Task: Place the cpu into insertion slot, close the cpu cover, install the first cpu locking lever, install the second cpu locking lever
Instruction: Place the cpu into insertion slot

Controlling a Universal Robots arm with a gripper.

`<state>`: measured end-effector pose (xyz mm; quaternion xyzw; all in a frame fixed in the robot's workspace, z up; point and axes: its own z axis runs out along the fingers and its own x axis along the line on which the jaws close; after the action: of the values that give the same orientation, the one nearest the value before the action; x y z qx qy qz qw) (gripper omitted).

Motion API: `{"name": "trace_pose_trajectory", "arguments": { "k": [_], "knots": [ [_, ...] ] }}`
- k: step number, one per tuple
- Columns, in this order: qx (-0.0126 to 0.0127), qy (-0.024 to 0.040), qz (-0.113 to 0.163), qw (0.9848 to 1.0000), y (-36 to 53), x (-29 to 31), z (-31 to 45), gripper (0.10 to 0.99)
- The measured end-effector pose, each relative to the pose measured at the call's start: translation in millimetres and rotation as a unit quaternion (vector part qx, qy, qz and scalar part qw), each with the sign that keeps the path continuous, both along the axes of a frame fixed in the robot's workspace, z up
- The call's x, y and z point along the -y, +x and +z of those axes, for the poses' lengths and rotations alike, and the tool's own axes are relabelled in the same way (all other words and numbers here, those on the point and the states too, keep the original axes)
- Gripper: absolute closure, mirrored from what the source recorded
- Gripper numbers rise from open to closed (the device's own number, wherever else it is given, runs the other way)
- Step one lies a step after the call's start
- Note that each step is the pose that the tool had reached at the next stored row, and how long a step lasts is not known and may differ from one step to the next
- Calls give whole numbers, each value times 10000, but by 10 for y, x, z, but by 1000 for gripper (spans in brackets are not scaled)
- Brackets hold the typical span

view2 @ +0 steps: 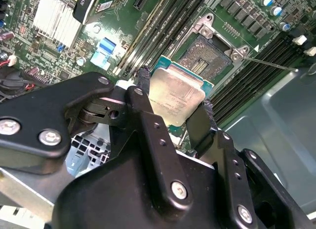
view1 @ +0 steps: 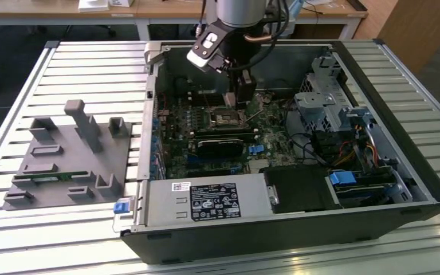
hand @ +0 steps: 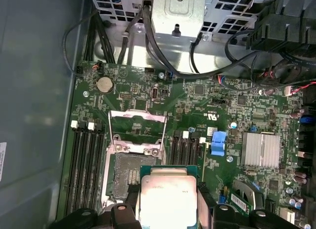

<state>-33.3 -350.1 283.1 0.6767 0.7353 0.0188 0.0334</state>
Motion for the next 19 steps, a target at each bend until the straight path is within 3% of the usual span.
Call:
{"name": "trace_pose_trajectory", "arguments": {
  "k": [14, 19],
  "knots": [
    [0, -3, -2, 10000, -2, -1, -62, 545],
    [0, -2, -26, 10000, -2, -34, -114, 545]
  ]
}}
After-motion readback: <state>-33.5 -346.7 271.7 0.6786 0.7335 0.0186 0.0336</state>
